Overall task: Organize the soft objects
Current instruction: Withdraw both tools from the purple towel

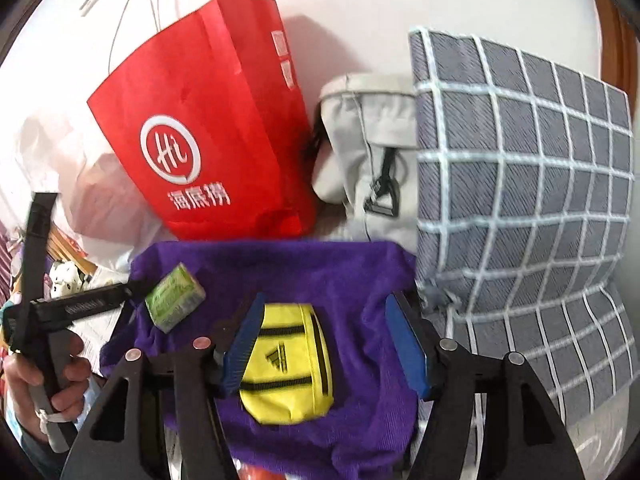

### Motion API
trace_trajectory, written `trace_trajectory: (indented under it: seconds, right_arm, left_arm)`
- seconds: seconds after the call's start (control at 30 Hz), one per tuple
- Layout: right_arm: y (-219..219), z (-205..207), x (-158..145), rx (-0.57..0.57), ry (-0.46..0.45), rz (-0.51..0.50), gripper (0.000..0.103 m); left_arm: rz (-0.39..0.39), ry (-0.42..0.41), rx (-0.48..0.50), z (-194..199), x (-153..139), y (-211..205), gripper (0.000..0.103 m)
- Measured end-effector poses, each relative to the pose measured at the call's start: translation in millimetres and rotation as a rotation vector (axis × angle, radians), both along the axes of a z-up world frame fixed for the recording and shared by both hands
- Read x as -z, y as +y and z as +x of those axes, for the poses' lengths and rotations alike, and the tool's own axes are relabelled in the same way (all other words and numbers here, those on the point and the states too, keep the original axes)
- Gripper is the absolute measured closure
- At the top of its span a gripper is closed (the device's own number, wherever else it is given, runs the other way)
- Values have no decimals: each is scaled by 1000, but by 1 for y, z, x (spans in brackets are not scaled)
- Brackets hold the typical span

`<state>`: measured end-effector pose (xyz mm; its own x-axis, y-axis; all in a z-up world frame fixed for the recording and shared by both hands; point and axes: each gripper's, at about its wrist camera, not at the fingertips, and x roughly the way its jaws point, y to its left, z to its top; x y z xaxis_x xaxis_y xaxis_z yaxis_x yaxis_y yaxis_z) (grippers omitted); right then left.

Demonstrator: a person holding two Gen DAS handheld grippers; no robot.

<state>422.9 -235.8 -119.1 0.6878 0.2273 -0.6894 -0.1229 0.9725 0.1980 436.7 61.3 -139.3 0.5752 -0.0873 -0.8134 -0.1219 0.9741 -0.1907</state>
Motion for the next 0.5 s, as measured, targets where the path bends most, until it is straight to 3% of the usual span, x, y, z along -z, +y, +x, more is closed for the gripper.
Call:
trace_trajectory:
  seconds: [0.07,0.2,0.27,0.5]
  right_arm:
    - [0,-10,-3,7,31,-45,40]
    - [4,-47,-17,25,-3,-120,38]
    - [10,-68,-19,34,12,-197,21]
    - [14,-128,-15,12,80,-146,18]
  left_arm:
    - [-18,2,14,-14,-6,2,28]
    - [-15,0,38,-50,-24,-2,28]
    - [-14,-1,52,-66,-28,-4,28]
    - [-18,33,92,-137,-29,-9,28]
